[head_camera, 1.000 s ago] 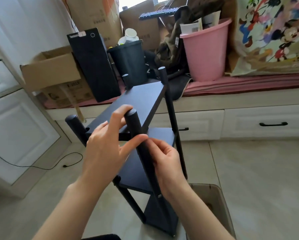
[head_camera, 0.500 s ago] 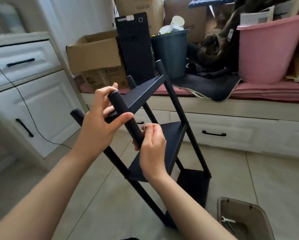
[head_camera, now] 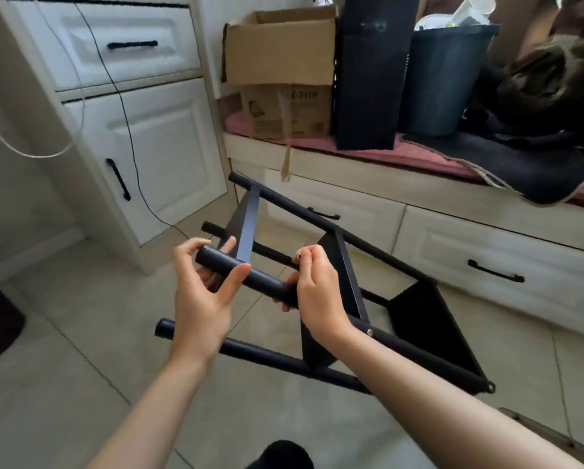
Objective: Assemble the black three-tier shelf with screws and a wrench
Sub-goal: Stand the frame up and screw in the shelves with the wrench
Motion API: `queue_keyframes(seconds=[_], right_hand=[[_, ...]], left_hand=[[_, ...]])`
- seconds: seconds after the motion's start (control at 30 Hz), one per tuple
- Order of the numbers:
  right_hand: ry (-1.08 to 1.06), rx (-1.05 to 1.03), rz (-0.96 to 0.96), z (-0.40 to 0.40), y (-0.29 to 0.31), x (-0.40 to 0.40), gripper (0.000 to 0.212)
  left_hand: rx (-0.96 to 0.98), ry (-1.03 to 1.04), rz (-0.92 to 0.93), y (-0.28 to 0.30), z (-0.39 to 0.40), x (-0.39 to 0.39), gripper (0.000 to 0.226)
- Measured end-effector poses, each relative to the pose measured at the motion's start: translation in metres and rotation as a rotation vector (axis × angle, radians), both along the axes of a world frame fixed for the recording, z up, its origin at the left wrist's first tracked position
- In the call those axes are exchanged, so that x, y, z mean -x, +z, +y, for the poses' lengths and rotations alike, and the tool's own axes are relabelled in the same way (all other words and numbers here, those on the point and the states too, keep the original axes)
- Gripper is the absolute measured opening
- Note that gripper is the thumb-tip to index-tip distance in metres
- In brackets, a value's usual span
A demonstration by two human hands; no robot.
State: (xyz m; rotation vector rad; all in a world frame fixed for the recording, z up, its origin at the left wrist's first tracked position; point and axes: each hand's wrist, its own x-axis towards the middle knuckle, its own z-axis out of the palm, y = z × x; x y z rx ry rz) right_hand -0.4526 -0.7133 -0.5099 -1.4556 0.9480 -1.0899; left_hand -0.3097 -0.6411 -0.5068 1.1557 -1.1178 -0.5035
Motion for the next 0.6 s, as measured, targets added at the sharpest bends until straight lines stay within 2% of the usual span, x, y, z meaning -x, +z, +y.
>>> queue_keyframes(seconds=[0.23,0.47,0.6], right_hand=[[0.141,-0.091,0.204,0.002,-0.065,-0.014,0.016],[0.340,-0.270,0.383,-0.010,-0.110,-0.011,0.023],[0.399,-0.281,0.480,-0.014,-0.133,-0.009,0.026]], left_hand=[[-0.136,0.077,0.177,-0.093,0.028,-0.015,0.038],[-0.334,0.088,0.243,-0.160,0.041,-0.023,0.033],[-0.397,0.090,0.272,-0.190,0.044,-0.025,0.032]])
